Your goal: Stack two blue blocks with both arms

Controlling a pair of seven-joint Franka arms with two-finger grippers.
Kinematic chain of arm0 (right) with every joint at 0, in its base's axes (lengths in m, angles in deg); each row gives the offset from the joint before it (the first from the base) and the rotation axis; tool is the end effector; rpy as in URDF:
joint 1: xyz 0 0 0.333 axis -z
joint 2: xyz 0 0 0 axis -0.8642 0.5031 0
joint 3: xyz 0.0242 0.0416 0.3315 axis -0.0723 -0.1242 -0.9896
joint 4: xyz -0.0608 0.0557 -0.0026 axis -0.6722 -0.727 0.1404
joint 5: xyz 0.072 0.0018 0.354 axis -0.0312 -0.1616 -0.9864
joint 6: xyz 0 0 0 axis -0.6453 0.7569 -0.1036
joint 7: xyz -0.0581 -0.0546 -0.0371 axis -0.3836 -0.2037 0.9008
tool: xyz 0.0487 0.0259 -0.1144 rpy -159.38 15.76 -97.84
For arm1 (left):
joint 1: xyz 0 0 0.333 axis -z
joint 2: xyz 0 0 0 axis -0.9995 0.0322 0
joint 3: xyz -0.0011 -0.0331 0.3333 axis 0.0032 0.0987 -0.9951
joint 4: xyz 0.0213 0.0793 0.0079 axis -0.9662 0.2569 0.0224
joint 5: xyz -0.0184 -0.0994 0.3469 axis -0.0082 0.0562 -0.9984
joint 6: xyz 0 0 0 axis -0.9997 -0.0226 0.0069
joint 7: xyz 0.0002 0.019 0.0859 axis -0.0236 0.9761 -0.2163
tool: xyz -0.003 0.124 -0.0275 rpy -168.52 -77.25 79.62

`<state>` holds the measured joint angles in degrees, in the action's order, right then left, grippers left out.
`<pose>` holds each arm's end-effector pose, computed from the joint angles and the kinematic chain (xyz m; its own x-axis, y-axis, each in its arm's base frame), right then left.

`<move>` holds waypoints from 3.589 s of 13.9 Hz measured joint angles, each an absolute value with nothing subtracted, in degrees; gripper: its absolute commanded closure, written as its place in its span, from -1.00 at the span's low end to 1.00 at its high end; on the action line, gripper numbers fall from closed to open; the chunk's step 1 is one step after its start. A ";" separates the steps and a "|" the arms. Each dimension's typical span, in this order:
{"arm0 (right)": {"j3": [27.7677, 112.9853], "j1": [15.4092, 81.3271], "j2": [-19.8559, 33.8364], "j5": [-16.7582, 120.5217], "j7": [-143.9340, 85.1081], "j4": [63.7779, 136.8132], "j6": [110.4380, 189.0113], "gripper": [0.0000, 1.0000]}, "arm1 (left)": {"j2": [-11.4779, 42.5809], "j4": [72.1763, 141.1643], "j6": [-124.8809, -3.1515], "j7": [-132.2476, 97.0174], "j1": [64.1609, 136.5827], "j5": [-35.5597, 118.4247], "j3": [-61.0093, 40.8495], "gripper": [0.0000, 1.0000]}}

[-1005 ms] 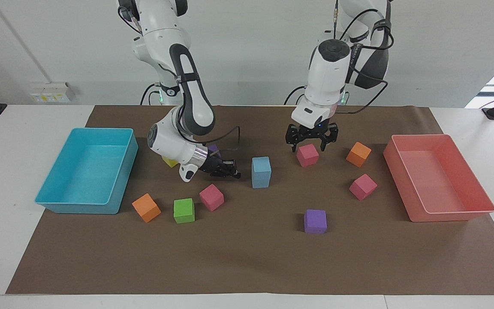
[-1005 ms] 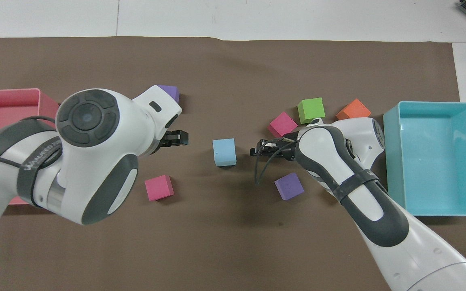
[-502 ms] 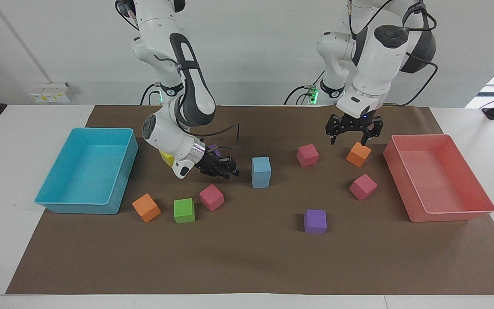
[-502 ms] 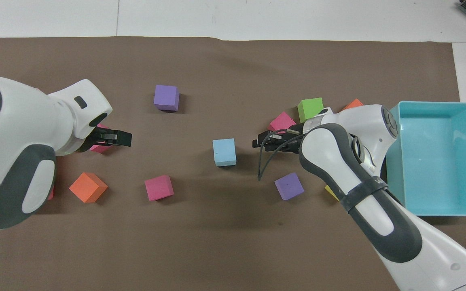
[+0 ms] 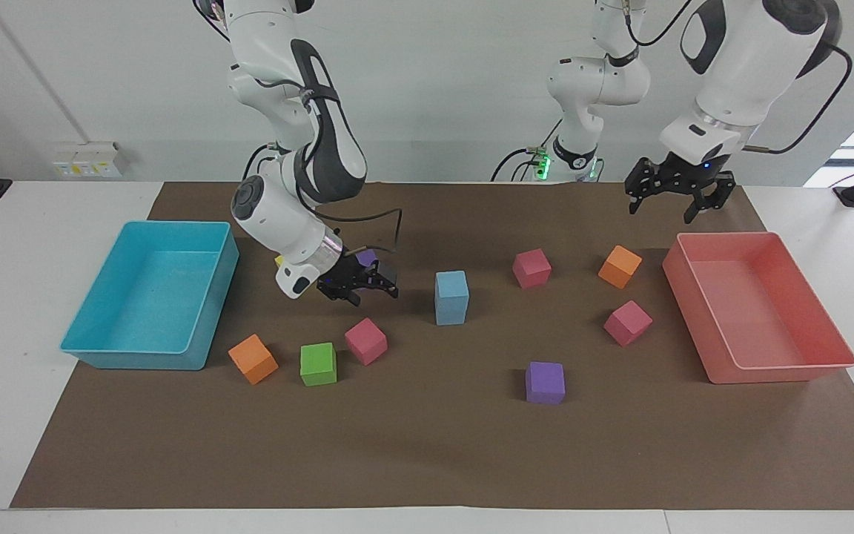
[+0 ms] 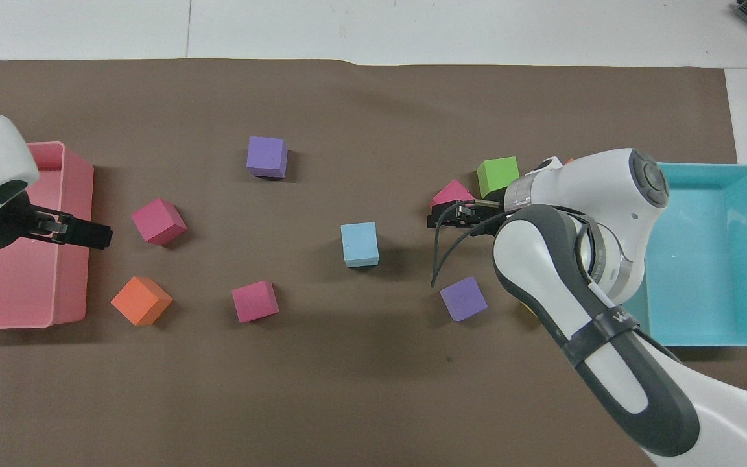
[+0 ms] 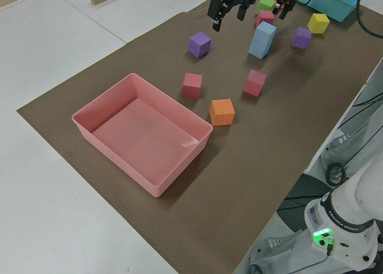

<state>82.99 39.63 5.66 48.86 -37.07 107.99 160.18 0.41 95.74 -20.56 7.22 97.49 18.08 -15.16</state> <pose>0.5669 0.1790 0.3870 0.9965 -0.0792 -0.0265 -0.0828 -0.8969 -0.4344 0.4946 -0.0663 0.6139 0.9581 -0.2841 0.0372 -0.2853 -0.9580 0.0303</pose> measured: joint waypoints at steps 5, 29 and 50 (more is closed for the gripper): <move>83.50 42.33 4.02 66.19 -38.22 106.12 157.08 -1.00 | 1.86 86.05 -11.33 8.50 96.06 18.09 -15.20 -1.00; 84.18 57.38 -10.38 84.89 -34.79 90.57 129.35 -1.00 | 6.24 76.45 -2.11 7.32 95.10 18.09 -15.13 -1.00; 82.29 56.86 -11.67 84.44 -34.79 86.96 118.63 -1.00 | 6.24 76.46 -2.01 6.98 93.30 18.08 -15.20 -1.00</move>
